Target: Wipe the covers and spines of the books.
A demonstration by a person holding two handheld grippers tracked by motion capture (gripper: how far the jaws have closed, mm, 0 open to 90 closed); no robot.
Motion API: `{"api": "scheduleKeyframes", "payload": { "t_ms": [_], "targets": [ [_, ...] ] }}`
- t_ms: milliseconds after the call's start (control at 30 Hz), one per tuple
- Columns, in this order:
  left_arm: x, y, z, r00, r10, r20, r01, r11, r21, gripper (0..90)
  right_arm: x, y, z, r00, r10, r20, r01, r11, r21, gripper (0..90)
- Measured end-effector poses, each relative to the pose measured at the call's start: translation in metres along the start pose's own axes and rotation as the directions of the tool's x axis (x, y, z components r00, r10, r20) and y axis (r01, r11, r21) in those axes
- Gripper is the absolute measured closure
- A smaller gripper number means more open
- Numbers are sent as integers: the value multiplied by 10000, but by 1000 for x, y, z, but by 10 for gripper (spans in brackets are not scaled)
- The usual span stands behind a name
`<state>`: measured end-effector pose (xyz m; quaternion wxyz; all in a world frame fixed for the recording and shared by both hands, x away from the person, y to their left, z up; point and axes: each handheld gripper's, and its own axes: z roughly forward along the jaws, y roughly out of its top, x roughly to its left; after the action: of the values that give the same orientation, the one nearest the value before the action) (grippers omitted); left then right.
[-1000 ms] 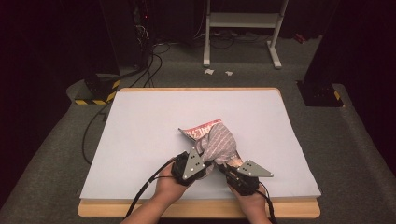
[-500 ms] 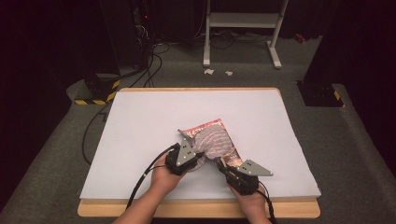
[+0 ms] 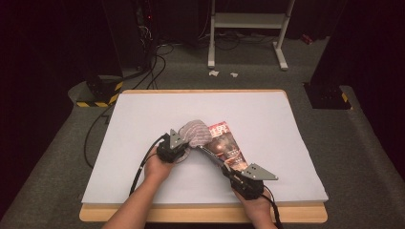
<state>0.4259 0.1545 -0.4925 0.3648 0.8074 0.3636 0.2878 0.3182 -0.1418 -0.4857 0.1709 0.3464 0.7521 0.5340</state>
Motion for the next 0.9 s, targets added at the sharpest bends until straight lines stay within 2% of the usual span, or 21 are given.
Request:
{"api": "scheduleKeyframes", "payload": {
  "t_ms": [167, 333, 433, 533, 667, 800, 900],
  "targets": [
    [19, -5, 14, 9984, -485, -306, 498, 9978, 427, 714, 0, 0, 0, 10000, 1, -6, -1, 10000, 1, 843],
    [33, -2, 17, 9969, -530, -585, 572, 9957, 735, 715, -1, 0, -1, 10000, -3, -2, 3, 9999, -103, 843],
    [40, 5, 9, 9952, -692, -690, 725, 9962, 474, 715, -3, 0, -3, 10000, 32, 35, -31, 9998, -208, 843],
    [48, 10, -6, 9935, -627, -952, 654, 9975, 259, 715, -4, 0, -3, 10000, 62, 30, -62, 9997, -223, 842],
    [65, 9, -28, 9875, -765, -1380, 775, 9970, 13, 715, -2, 0, -3, 10000, 11, 49, -10, 9998, -186, 842],
    [81, -1, -41, 9793, -781, -1868, 857, 9958, 328, 714, -2, -1, -3, 9999, -65, 78, 67, 9998, -169, 842],
    [87, -11, -43, 9739, -708, -2159, 883, 9934, 728, 710, -2, -1, -2, 9999, -98, 100, 100, 9998, -186, 841]
  ]
}}
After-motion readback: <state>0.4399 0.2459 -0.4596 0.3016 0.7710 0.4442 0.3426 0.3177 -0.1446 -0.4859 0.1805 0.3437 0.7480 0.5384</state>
